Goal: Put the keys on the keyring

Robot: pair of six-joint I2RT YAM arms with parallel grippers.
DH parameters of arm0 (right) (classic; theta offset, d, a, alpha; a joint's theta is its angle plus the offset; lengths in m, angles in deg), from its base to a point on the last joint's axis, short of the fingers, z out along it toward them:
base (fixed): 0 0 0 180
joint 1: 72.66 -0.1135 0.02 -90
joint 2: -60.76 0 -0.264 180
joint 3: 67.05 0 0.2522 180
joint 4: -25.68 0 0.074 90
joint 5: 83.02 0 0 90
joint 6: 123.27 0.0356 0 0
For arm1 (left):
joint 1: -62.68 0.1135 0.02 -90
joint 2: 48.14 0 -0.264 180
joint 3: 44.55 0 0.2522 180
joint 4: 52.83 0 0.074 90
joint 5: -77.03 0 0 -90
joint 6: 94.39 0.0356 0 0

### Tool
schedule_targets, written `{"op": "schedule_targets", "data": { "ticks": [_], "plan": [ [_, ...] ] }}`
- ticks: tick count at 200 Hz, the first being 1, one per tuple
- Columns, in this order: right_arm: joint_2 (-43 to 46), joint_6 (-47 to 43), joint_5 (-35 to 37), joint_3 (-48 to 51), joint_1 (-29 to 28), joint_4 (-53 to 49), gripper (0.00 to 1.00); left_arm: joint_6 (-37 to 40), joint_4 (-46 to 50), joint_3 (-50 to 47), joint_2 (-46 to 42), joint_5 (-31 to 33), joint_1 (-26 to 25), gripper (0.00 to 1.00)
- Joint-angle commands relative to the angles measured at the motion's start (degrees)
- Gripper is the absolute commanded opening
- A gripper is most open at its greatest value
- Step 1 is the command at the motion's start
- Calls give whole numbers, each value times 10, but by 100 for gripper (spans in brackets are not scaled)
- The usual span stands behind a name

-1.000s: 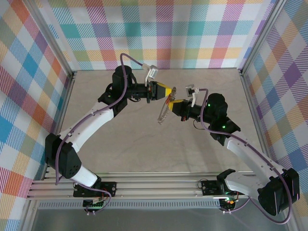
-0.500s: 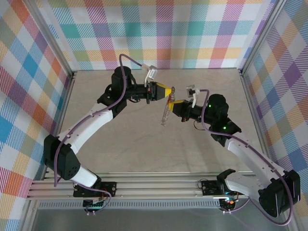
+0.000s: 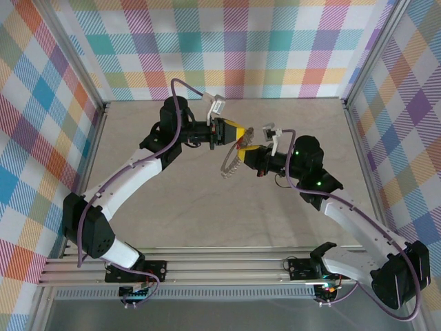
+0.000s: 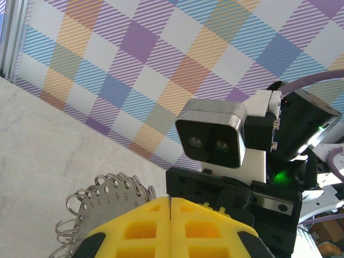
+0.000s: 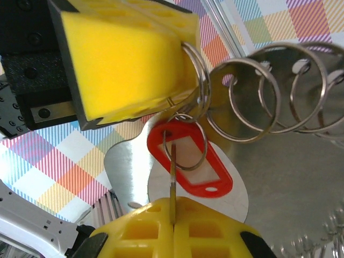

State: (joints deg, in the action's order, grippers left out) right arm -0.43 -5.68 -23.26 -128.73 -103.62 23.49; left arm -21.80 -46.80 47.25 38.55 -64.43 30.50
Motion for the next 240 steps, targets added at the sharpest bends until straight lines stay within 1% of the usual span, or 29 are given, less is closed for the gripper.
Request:
{"op": "schedule_targets", "data": {
  "ticks": [1,111,172,185,192,209,225,230,240],
  "plan": [
    [-14,-6,-20,-14,-11,7,0,-9,-46,-2,-23,8,-6,0],
    [-21,-10,-2,-22,-15,-6,0,-10,-46,0,-21,13,-8,0],
    [-21,-10,12,-25,-15,-17,0,-6,-41,-2,-23,26,-8,0],
    [-20,-9,18,-25,-15,-20,4,-6,-39,-2,-25,30,-8,0],
    [-20,-8,21,-24,-15,-23,7,-5,-36,-2,-25,34,-8,0],
    [-20,-6,29,-24,-14,-27,20,-2,-30,-4,-29,49,-8,0],
    [-18,-5,36,-24,-15,-30,34,-2,-28,-9,-34,64,-8,0],
    [-18,-5,38,-23,-15,-33,40,-2,-28,-10,-35,67,-8,0],
    [-16,-4,44,-23,-15,-37,46,-1,-28,-12,-36,73,-8,0]
  ]
}}
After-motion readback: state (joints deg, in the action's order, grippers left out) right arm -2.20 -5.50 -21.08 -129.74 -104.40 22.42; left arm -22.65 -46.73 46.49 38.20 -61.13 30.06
